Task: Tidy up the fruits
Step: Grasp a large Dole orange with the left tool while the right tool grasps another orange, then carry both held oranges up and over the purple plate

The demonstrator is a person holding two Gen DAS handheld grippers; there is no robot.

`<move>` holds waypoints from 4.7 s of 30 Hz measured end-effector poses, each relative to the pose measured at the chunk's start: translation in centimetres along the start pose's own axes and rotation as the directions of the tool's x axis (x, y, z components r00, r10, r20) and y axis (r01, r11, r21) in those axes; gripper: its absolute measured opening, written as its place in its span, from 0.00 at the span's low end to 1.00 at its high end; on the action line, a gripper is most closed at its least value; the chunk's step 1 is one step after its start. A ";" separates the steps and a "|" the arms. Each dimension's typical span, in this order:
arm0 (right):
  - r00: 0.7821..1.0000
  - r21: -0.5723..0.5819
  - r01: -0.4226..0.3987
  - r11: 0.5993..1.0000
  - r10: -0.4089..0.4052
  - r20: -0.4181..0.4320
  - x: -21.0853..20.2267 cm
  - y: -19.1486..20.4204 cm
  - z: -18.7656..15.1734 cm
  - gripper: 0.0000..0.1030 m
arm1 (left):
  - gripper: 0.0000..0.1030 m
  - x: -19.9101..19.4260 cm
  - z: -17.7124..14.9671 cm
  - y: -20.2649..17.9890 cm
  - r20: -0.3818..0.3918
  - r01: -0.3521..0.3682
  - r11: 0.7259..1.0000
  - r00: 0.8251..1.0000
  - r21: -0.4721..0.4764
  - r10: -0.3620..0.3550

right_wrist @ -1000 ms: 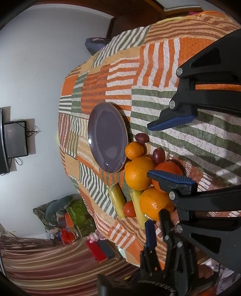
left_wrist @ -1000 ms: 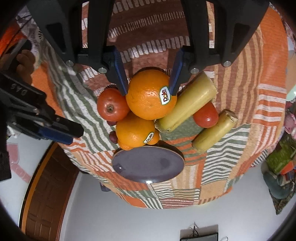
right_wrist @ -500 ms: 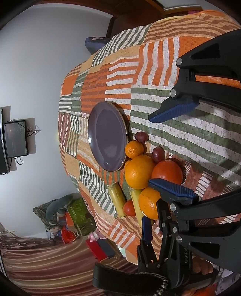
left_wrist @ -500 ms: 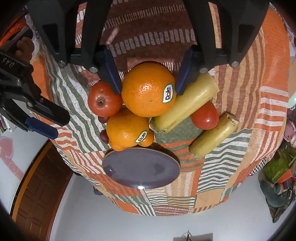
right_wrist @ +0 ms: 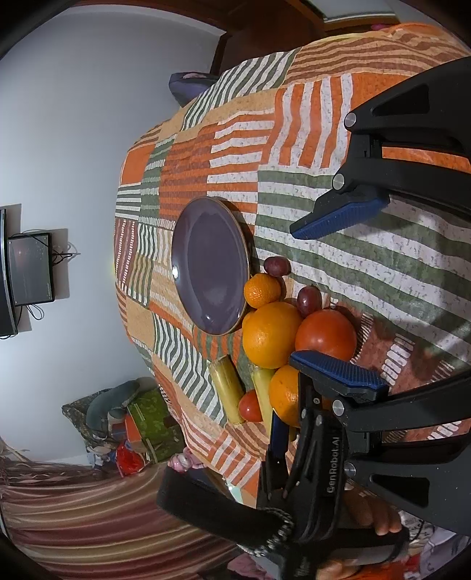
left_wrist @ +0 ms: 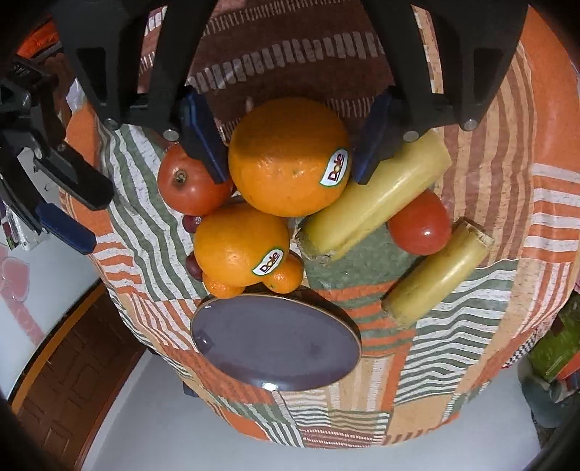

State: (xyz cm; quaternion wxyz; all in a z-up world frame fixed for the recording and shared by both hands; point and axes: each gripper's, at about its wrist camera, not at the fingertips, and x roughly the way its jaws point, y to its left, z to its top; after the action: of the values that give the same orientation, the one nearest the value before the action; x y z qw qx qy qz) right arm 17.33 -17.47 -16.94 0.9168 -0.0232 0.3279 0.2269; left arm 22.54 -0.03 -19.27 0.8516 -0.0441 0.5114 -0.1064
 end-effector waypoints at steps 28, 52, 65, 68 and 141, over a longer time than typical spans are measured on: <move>0.991 -0.044 -0.063 0.997 0.058 -0.121 5.8 3.5 1.4 0.62 | 0.67 -6.0 -2.3 5.1 0.122 0.009 0.993 0.992 -0.114 0.005; 0.970 -0.085 -0.014 0.996 -0.007 -0.242 9.9 4.3 2.2 0.60 | 0.67 -6.0 -1.1 7.3 0.166 0.026 0.992 0.986 -0.125 -0.005; 0.981 -0.061 -0.027 0.998 0.015 -0.196 7.9 3.7 2.8 0.60 | 0.67 -6.8 -0.1 6.6 0.195 0.004 0.994 0.981 -0.107 0.017; 0.985 -0.049 -0.015 0.999 0.006 -0.170 7.1 3.1 3.5 0.60 | 0.67 -7.0 0.7 6.0 0.205 0.005 0.996 0.979 -0.093 0.014; 0.982 -0.048 0.038 0.998 -0.046 -0.185 17.0 -7.7 11.7 0.61 | 0.67 9.4 19.8 2.8 0.025 0.024 0.998 0.999 0.049 -0.026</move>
State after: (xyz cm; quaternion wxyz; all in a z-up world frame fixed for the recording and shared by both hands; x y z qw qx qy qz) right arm 39.15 -15.31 -18.99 0.8860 -0.0716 0.4063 0.2115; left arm 44.67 -0.13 -18.52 0.8574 -0.0309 0.4973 -0.1290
